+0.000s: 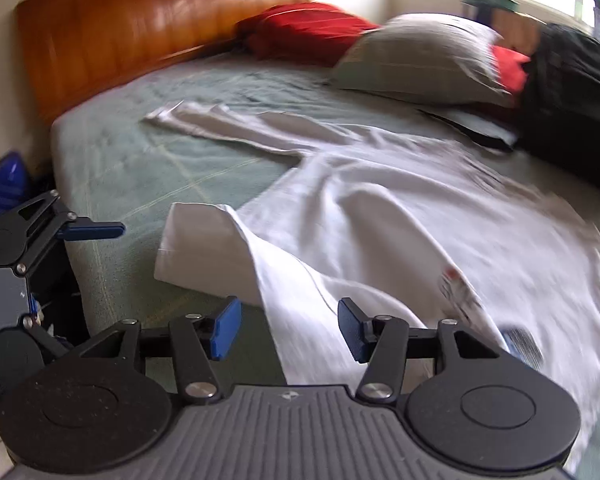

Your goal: Fold clothes

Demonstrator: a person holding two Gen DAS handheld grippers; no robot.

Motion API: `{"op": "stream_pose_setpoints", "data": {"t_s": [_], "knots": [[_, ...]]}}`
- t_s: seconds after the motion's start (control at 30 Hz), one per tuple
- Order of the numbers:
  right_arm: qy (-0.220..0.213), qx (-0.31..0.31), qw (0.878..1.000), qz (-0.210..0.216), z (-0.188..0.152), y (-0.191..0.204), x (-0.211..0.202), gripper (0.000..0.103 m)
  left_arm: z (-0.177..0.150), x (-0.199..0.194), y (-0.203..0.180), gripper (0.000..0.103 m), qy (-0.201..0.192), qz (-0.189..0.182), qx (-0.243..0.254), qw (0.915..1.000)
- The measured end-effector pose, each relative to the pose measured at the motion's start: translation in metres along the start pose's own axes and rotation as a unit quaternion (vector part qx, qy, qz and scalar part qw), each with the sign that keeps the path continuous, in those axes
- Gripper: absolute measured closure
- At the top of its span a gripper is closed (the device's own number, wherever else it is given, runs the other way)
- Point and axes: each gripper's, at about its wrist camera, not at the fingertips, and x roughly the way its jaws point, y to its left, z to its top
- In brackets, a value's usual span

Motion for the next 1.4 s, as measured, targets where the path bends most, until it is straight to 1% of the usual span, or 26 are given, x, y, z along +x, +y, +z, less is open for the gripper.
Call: {"op": "stream_pose_setpoints", "data": {"t_s": [0.2,0.43,0.47,0.5,0.53,0.57,0.63,0.73,0.83,1.0,1.03,1.07,1.13,1.17,1.23,1.33,1.4], "knots": [[0.020,-0.046,0.999,0.004,0.014,0.009,0.034,0.043,0.000,0.006,0.008,0.004,0.009,0.000,-0.018,0.9998],[0.015,-0.101,0.994,-0.032,0.021,0.019,0.053,0.046,0.002,0.008,0.016,0.004,0.011,-0.013,-0.046,0.9988],[0.014,-0.108,0.993,-0.039,0.021,0.020,0.053,0.055,0.002,0.008,0.017,0.004,0.012,-0.015,-0.049,0.9986],[0.019,-0.111,0.993,-0.043,0.021,0.020,0.054,0.076,0.002,0.008,0.016,0.004,0.012,-0.015,-0.049,0.9986],[0.023,-0.109,0.993,-0.040,0.020,0.019,0.054,0.086,0.002,0.007,0.015,0.004,0.012,-0.014,-0.047,0.9987],[0.027,-0.106,0.993,-0.037,0.020,0.019,0.053,0.092,0.002,0.007,0.015,0.004,0.012,-0.013,-0.045,0.9988],[0.024,-0.100,0.994,-0.032,0.017,0.018,0.044,0.095,0.003,0.005,0.014,0.004,0.011,-0.012,-0.042,0.9990],[0.024,-0.086,0.996,-0.009,0.012,0.015,0.026,0.095,0.004,0.001,0.014,0.004,0.007,-0.011,-0.041,0.9991],[0.028,-0.073,0.997,0.005,0.004,0.012,0.007,0.096,0.005,-0.006,0.012,0.004,0.001,-0.013,-0.039,0.9992],[0.044,-0.043,0.998,0.026,-0.019,0.009,-0.019,0.095,0.006,-0.024,0.012,0.004,-0.009,-0.034,-0.049,0.9982],[0.050,-0.042,0.998,0.024,-0.026,0.010,-0.021,0.094,0.005,-0.028,0.011,0.004,-0.011,-0.040,-0.052,0.9978],[0.056,-0.040,0.997,0.022,-0.032,0.011,-0.023,0.092,0.005,-0.031,0.011,0.004,-0.011,-0.047,-0.055,0.9973],[0.066,-0.024,0.997,0.031,-0.046,0.010,-0.026,0.089,0.003,-0.038,0.011,0.004,-0.013,-0.062,-0.064,0.9960],[0.071,-0.016,0.997,0.035,-0.053,0.010,-0.028,0.086,0.002,-0.042,0.011,0.004,-0.013,-0.073,-0.070,0.9948],[0.066,0.000,0.997,0.040,-0.063,0.010,-0.036,0.084,0.000,-0.049,0.012,0.001,-0.014,-0.102,-0.086,0.9910],[0.042,0.027,0.998,0.043,-0.072,0.008,-0.053,0.080,-0.002,-0.051,0.018,0.001,-0.010,-0.147,-0.115,0.9824],[0.023,0.044,0.998,0.044,-0.076,0.004,-0.064,0.075,-0.003,-0.042,0.025,0.001,0.005,-0.167,-0.141,0.9758]]}}
